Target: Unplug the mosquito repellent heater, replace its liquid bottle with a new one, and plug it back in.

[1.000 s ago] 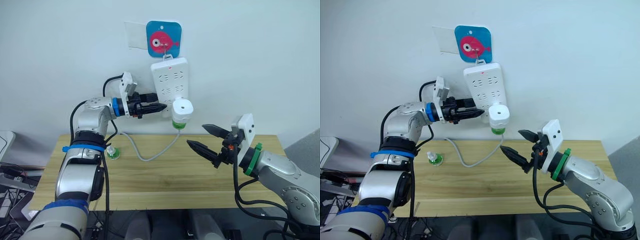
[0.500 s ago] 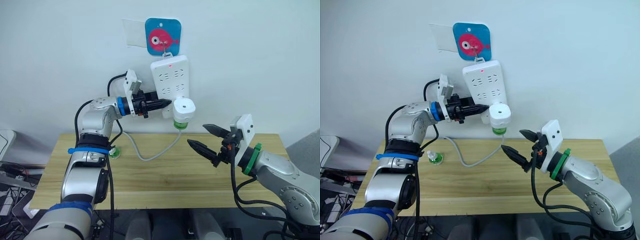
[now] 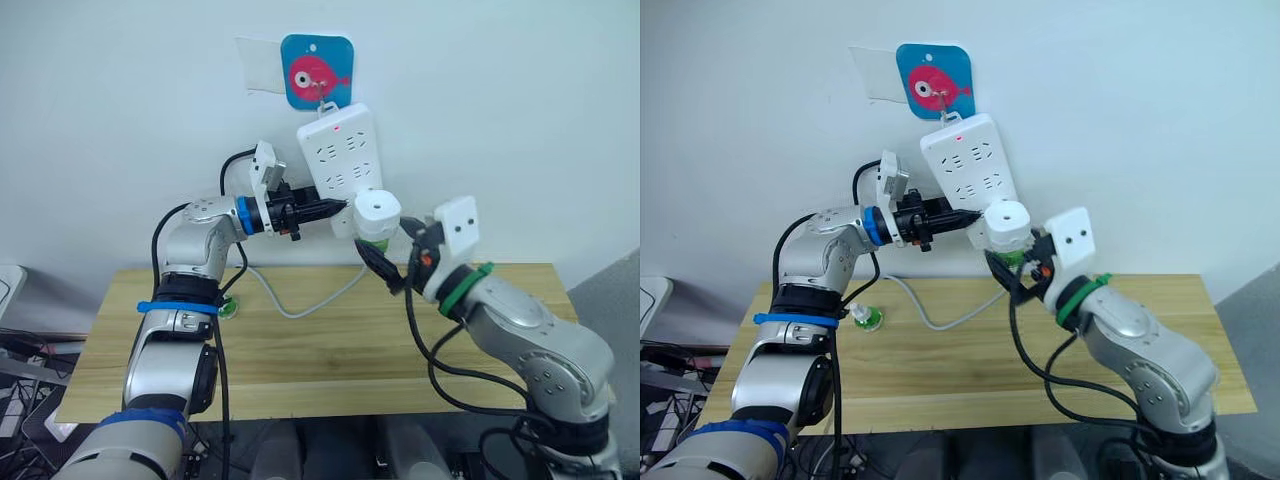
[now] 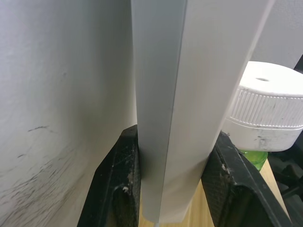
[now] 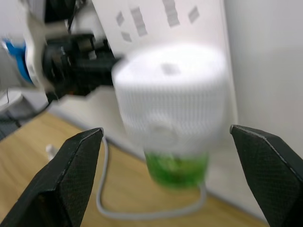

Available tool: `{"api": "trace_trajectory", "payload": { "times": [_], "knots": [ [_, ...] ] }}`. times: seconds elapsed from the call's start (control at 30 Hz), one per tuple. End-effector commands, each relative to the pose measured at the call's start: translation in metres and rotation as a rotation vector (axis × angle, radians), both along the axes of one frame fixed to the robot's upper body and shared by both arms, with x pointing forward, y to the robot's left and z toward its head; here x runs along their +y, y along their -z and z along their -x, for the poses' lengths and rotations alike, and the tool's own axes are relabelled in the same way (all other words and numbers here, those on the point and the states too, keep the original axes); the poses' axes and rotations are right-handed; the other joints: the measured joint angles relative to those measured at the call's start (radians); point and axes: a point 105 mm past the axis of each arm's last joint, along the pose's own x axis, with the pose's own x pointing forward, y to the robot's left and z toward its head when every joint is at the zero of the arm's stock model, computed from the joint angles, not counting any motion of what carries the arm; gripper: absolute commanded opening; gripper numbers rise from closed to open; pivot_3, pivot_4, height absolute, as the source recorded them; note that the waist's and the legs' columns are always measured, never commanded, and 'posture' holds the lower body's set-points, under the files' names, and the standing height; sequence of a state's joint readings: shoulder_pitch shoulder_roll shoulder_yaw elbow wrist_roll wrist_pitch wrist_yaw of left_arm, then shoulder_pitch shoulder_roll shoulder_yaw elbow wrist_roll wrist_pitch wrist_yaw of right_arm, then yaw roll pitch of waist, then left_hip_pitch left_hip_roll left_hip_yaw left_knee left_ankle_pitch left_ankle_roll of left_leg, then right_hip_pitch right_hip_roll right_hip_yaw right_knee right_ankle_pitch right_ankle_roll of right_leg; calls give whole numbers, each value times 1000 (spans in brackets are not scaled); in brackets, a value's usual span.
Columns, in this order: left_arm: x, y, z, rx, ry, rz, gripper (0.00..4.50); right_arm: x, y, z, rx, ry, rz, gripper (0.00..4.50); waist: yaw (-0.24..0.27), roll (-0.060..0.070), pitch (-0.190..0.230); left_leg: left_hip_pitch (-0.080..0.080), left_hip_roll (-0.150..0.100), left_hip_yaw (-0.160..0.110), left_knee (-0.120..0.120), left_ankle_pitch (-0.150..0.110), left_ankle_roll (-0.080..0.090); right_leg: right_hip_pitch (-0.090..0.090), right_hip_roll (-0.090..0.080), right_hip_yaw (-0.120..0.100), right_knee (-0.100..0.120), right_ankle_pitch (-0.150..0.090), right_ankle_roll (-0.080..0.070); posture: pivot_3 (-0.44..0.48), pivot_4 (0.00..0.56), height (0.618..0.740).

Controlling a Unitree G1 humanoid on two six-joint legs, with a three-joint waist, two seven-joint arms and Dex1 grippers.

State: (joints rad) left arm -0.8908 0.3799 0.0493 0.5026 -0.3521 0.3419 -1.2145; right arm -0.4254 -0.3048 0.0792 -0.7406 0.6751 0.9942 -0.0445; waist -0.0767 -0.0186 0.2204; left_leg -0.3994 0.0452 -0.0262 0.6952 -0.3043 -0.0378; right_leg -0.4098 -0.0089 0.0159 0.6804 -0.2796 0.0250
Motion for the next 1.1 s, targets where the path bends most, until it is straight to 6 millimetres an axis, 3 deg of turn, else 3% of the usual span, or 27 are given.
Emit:
{"api": "trace_trajectory", "payload": {
  "times": [0.03,0.33,0.5,1.1],
  "knots": [
    [-6,-13,1,-40,-1,23,1342,6,-12,-4,-50,34,-1,4500,0,0,0,0,0,0,0,0,0,0,0,0,0,0,0,-226,237,740],
    [-2,-14,-1,-56,-27,21,1342,13,-13,-14,-72,58,45,4500,-1,0,0,0,0,0,0,0,0,0,-1,0,0,0,0,-210,232,740],
    [0,-13,-1,-56,-37,21,1342,10,-14,-13,-80,52,38,3097,-2,0,0,0,0,0,0,0,0,0,-1,0,0,0,0,-206,231,740],
    [25,-13,-15,-64,-170,27,1342,-16,-28,16,-82,44,73,3102,-14,2,1,1,0,-1,0,1,1,-1,-1,1,1,1,0,-215,221,740]
  ]
}}
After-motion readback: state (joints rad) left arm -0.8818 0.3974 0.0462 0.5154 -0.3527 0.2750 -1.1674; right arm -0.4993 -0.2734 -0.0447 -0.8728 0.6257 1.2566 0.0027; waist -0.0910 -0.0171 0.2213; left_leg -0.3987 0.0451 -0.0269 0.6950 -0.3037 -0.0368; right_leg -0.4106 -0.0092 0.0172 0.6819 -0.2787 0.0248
